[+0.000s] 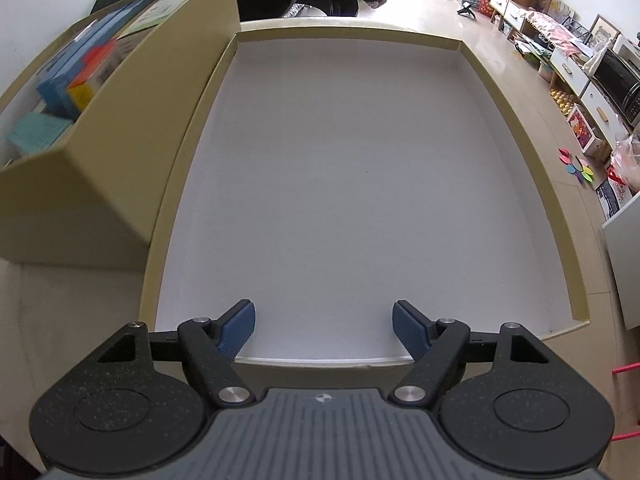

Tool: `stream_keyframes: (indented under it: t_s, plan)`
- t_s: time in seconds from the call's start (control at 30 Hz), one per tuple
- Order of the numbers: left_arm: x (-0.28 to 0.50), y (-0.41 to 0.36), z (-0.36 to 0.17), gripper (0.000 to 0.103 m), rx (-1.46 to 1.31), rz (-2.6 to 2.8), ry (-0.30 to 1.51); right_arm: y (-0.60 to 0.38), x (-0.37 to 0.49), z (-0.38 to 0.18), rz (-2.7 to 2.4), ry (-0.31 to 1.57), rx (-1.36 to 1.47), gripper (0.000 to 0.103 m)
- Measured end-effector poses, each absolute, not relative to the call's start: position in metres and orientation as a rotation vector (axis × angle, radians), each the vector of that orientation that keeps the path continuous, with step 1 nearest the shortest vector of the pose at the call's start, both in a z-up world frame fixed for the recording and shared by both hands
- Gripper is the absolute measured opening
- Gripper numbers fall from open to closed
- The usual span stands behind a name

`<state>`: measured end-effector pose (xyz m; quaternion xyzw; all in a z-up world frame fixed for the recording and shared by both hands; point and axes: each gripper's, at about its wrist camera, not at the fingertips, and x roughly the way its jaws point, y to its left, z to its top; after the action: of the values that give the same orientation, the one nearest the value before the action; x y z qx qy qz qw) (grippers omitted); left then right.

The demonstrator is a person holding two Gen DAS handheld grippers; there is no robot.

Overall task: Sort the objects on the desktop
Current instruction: 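Move the right tool over the beige box lid toward its rim, then close the right tool on the rim of the beige lid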

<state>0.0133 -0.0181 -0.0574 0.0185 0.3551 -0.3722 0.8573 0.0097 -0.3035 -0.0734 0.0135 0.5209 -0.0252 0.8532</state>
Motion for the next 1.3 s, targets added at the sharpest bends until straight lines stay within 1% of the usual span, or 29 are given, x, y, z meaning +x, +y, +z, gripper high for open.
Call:
stream_keyframes:
  t_s: [0.5,0.6,0.83,0.9,0.97,1.03,1.2,1.3]
  plan:
    - [-0.009,-0.064,-0.070,0.103,0.051,-0.864,0.778,-0.304,-0.055,-0.072,-0.057,1.078,0.046,0.080]
    - [-0.009,-0.078,-0.073,0.103,0.066,-0.867,0.785,-0.306,-0.065,-0.070,-0.048,1.067,0.062,0.078]
    - [-0.003,-0.116,-0.075,0.102,0.070,-0.880,0.804,-0.335,-0.088,-0.043,-0.103,0.953,0.133,0.077]
    - [-0.002,-0.125,-0.076,0.100,0.068,-0.887,0.805,-0.348,-0.099,-0.033,-0.143,0.910,0.163,0.078]
    - [-0.001,-0.134,-0.077,0.093,0.066,-0.890,0.802,-0.366,-0.109,-0.027,-0.195,0.871,0.207,0.078]
    - [0.002,-0.140,-0.079,0.090,0.062,-0.884,0.803,-0.388,-0.116,-0.029,-0.237,0.848,0.269,0.078]
    - [0.009,-0.149,-0.084,0.087,0.024,-0.879,0.836,-0.434,-0.134,-0.043,-0.297,0.818,0.470,0.077]
    - [0.010,-0.154,-0.087,0.083,0.013,-0.875,0.849,-0.449,-0.138,-0.054,-0.299,0.802,0.559,0.077]
